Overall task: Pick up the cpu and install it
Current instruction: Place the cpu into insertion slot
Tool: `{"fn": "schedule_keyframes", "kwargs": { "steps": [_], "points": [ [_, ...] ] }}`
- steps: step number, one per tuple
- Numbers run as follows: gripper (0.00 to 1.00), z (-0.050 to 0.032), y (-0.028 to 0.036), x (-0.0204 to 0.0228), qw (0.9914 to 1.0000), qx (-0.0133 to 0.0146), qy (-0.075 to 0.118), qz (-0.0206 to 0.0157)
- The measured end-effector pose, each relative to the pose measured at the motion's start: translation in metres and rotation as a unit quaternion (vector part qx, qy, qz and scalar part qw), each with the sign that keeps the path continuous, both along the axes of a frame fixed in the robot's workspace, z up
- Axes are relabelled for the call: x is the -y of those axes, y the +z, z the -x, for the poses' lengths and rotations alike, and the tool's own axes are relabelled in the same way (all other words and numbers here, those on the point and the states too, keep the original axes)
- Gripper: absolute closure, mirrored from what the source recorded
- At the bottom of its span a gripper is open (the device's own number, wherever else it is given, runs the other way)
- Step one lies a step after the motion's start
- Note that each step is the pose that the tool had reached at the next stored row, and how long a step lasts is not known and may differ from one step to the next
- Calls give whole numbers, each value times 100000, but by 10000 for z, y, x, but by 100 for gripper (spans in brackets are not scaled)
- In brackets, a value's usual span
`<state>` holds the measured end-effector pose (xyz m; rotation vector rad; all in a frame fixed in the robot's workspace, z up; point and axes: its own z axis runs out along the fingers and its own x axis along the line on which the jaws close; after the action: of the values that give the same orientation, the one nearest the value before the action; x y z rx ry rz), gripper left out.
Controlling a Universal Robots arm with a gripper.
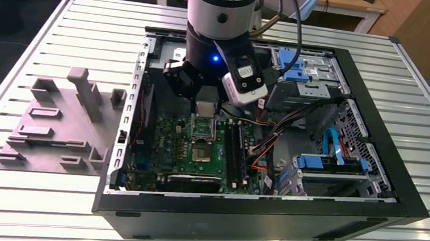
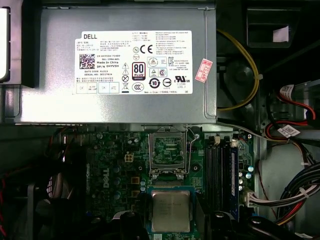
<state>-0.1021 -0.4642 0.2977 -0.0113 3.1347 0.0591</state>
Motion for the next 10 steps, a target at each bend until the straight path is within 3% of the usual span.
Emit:
{"fn": "schedule_keyframes", "kwargs": {
  "steps": [5,10],
  "points": [
    [53,0,-1,0,100000,0,-1,4],
    [53,0,-46,0,100000,3,-2,-2]
  ]
}}
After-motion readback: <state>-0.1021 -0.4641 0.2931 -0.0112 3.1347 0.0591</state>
